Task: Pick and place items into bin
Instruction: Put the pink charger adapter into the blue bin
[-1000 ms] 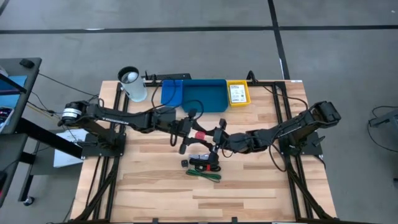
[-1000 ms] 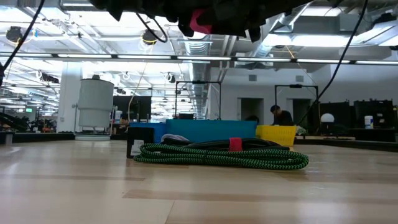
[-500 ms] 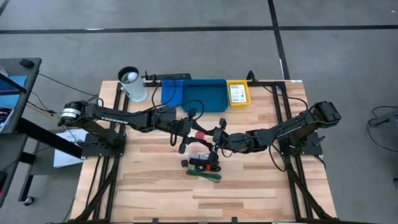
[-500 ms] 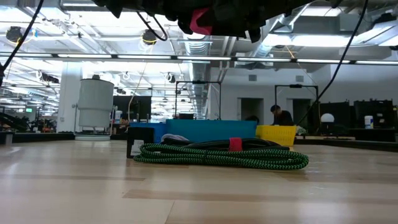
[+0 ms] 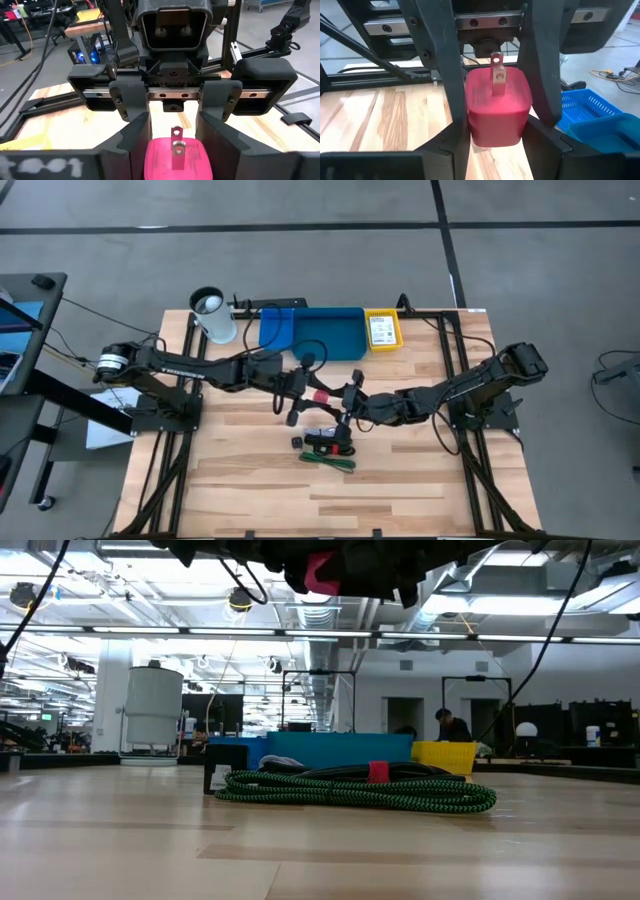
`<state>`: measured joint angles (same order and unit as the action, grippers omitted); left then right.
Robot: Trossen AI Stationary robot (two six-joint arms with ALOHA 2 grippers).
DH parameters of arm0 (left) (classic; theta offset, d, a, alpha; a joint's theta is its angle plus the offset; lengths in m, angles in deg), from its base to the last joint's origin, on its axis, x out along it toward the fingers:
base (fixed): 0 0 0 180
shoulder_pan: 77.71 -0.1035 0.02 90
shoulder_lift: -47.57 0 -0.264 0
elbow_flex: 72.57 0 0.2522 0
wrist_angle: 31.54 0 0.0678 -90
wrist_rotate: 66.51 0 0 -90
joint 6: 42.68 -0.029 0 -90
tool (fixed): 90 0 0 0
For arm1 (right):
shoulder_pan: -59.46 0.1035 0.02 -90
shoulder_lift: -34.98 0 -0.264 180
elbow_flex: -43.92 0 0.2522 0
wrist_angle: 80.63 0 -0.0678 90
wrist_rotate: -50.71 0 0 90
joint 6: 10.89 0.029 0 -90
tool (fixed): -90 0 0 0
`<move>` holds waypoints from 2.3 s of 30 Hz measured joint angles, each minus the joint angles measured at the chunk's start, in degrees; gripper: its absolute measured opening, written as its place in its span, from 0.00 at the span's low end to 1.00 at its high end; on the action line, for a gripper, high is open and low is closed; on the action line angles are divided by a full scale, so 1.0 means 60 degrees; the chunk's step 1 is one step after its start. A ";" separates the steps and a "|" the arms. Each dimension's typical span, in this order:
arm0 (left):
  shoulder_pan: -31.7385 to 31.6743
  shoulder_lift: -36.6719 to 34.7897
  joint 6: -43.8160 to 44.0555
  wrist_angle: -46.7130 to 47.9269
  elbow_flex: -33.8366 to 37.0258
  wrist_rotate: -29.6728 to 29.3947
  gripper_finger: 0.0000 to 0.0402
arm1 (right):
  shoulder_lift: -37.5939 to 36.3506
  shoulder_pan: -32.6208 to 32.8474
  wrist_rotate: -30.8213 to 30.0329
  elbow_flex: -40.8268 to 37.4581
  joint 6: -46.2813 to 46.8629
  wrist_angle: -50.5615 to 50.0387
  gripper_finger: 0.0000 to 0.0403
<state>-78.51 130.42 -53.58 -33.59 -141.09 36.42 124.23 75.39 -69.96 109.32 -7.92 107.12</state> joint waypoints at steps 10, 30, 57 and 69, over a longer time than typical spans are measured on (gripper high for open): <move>-0.0089 -0.0315 -0.0130 0.0500 0.0011 -0.0050 0.36 | -0.0004 -0.0154 0.0116 0.0007 0.0066 0.0009 0.36; -0.0094 -0.0324 -0.0305 0.0531 0.0010 -0.0021 0.35 | -0.0004 -0.0241 0.0156 -0.0004 0.0073 -0.0002 0.35; -0.0087 -0.0324 -0.0603 0.0286 0.0017 -0.0273 0.37 | -0.0007 -0.0262 0.0094 -0.0007 0.0295 0.0020 0.35; -0.0076 -0.0424 -0.0626 -0.0353 -0.0014 -0.0603 0.38 | 0.0004 -0.0313 0.0099 -0.0036 0.0324 -0.0093 0.35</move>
<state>-78.97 127.88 -57.34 -35.70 -141.17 32.80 124.25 73.51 -69.36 109.10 -5.98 106.56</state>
